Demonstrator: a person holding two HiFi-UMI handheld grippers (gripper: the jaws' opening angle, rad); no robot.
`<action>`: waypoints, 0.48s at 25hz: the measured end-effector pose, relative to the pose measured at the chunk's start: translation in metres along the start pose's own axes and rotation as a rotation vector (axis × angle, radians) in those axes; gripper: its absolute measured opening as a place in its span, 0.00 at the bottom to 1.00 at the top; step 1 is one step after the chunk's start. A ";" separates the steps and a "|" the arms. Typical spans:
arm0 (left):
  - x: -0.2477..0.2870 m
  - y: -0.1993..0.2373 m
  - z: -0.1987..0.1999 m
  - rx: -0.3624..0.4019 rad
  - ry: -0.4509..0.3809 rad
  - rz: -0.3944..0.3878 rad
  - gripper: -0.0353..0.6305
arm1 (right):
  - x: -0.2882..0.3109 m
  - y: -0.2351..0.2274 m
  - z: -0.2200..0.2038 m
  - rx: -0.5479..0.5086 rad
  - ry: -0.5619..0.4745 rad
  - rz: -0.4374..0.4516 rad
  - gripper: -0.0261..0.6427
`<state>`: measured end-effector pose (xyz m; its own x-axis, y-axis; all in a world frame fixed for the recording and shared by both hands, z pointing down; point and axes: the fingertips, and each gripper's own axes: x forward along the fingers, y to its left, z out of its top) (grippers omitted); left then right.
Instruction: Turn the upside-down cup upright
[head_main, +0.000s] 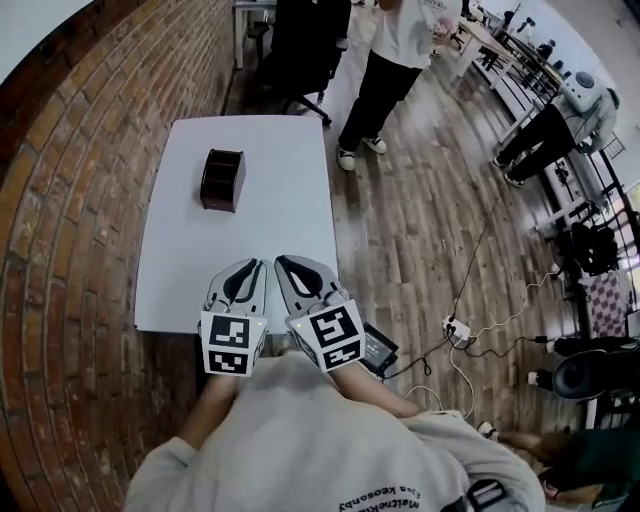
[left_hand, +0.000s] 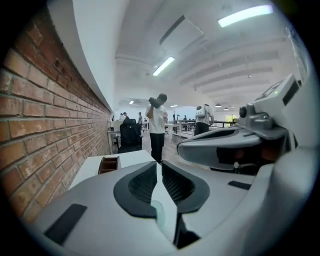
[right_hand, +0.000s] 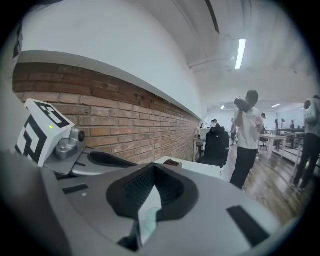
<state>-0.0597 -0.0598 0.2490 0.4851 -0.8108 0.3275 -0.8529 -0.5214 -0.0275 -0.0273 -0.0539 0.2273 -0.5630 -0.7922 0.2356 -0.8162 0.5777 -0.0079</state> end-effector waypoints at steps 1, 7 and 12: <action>-0.005 -0.002 0.004 0.010 -0.023 0.019 0.11 | -0.003 0.003 0.002 0.005 -0.014 -0.004 0.05; -0.027 -0.018 0.002 0.029 -0.067 0.077 0.08 | -0.023 0.017 0.004 0.020 -0.080 -0.014 0.05; -0.029 -0.014 -0.009 0.018 -0.057 0.089 0.07 | -0.025 0.022 -0.003 0.008 -0.087 -0.023 0.05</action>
<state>-0.0633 -0.0264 0.2483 0.4180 -0.8679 0.2684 -0.8899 -0.4506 -0.0711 -0.0305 -0.0212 0.2245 -0.5529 -0.8195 0.1507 -0.8299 0.5578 -0.0117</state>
